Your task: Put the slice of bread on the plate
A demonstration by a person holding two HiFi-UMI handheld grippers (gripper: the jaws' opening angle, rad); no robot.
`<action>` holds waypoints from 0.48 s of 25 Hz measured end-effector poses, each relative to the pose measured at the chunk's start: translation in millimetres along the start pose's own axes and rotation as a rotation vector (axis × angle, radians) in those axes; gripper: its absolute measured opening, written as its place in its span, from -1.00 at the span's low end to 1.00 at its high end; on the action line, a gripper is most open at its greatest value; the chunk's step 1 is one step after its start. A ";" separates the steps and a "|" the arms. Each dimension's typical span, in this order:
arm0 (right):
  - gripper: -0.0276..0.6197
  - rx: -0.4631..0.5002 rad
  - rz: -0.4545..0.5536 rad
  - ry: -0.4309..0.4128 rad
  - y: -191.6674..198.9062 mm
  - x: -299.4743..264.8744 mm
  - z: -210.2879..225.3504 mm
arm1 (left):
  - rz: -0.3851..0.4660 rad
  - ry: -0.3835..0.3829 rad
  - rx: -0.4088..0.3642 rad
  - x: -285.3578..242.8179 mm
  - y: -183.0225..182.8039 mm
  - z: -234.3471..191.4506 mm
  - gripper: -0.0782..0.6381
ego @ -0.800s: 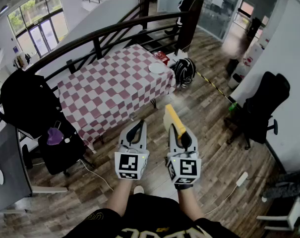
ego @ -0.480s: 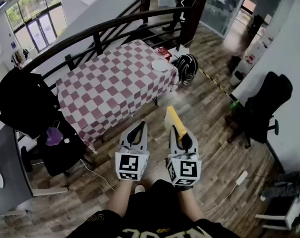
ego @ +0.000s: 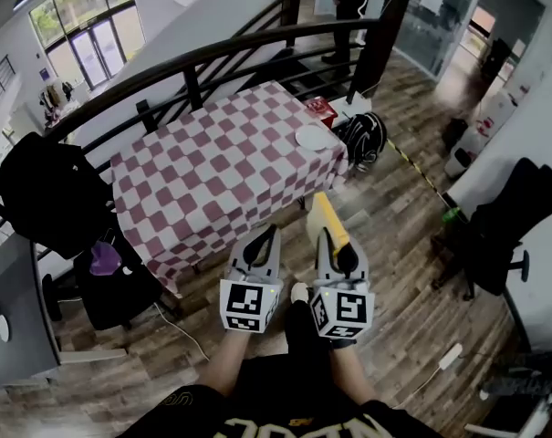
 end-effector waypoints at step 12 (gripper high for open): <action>-0.60 0.052 0.178 -0.095 -98.4 -139.1 157.1 | 0.119 -0.053 -0.017 -190.0 -87.7 44.2 -0.73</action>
Point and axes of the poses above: the fingertips, and each gripper's own axes: x backward along the fingers, z to its right, y out of its underside, the point moved 9 cm from there along x, backward along the fingers, and after that the axes turned 15 degrees about -y, right-handed, at the moved point
